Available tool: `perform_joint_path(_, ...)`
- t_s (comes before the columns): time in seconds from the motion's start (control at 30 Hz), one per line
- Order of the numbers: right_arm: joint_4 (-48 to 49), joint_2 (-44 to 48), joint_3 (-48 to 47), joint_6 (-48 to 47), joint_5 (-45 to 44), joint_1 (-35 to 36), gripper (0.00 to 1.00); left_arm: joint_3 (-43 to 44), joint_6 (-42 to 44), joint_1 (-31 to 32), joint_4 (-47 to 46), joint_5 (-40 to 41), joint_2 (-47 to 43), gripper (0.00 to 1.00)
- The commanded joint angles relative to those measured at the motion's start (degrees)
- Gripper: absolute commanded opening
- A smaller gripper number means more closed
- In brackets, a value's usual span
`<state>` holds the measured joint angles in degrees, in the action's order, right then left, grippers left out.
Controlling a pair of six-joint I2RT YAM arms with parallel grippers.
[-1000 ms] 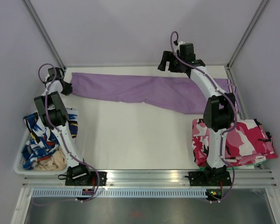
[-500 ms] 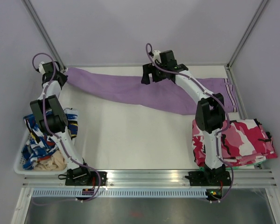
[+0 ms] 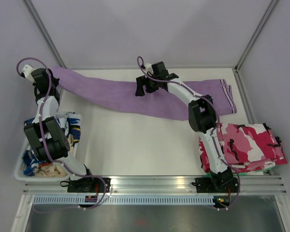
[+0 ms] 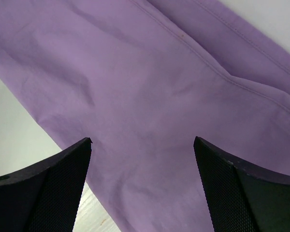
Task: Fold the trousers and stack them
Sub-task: Fold the trousers
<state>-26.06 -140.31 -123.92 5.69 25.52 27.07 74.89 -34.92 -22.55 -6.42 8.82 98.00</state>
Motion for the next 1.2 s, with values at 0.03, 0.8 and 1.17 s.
perform_joint_path(0.03,2.4,-0.8,-1.1,-1.9,2.7,1.3,0.93,-2.1,2.8,-1.0,-7.5,-2.3,-5.6,0.02)
perform_joint_path(0.8,22.1,-14.4,-7.5,14.1,-4.2,17.6,0.28,1.8,12.5,3.1,-11.3,-26.5,-2.9,0.02)
perform_joint_path(1.17,23.1,2.9,3.3,25.2,-9.7,9.3,0.24,7.2,30.2,15.1,-2.6,-31.8,-4.9,0.02)
